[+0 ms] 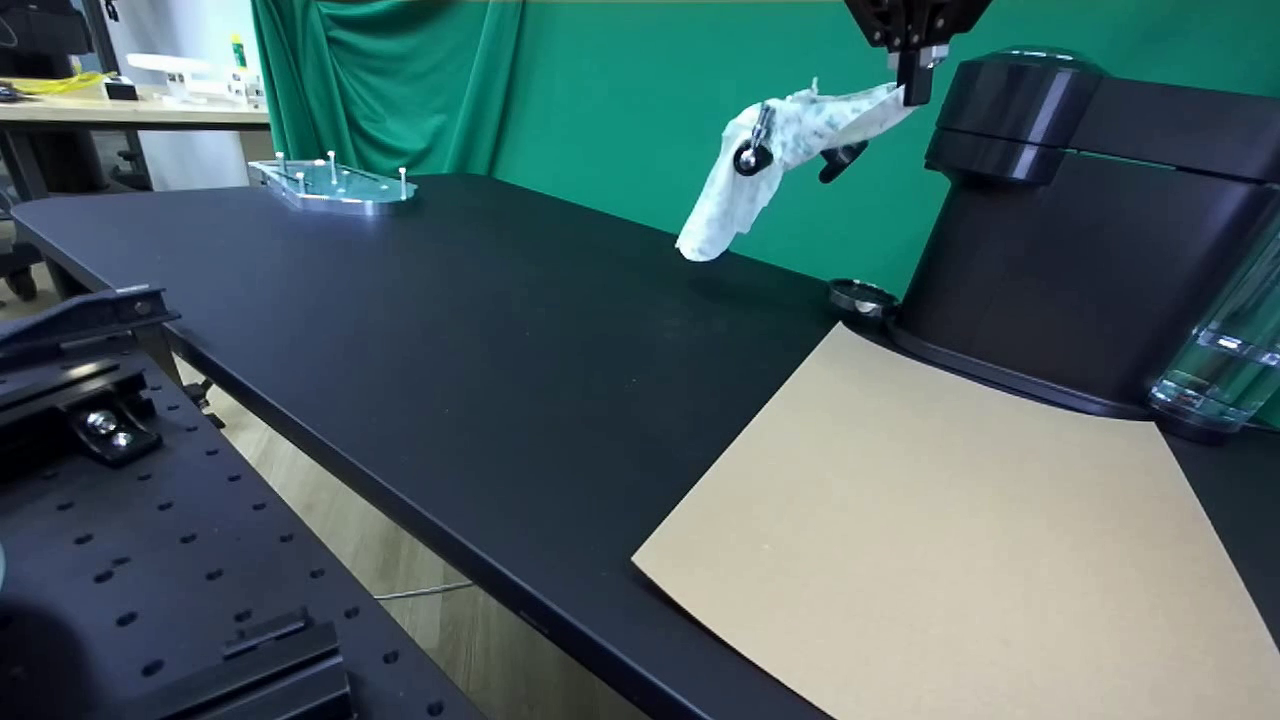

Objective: Pick up the towel and hang it on the object

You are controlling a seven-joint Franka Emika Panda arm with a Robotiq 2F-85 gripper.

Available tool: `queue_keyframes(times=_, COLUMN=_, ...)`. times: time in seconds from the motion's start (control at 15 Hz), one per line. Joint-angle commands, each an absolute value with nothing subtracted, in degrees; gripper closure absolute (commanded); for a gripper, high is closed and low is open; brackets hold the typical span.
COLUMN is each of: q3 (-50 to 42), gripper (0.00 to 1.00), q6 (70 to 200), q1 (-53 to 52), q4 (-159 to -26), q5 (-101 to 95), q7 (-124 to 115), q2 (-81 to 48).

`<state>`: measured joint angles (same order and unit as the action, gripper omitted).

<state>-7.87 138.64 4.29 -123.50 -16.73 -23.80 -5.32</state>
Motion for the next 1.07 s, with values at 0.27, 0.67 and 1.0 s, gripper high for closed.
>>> queue_keyframes(times=0.27, q3=-8.6, gripper=0.68, q6=137.9, q1=5.6, q4=-128.6, q5=-12.8, q7=-23.5, q2=-3.8)
queue_keyframes(times=0.67, q3=-8.0, gripper=0.25, q6=137.6, q1=4.9, q4=-130.5, q5=-13.2, q7=-21.6, q2=-3.0)
queue_keyframes(times=1.0, q3=-6.1, gripper=0.0, q6=135.2, q1=2.9, q4=-132.6, q5=-20.7, q7=-15.5, q2=-1.5)
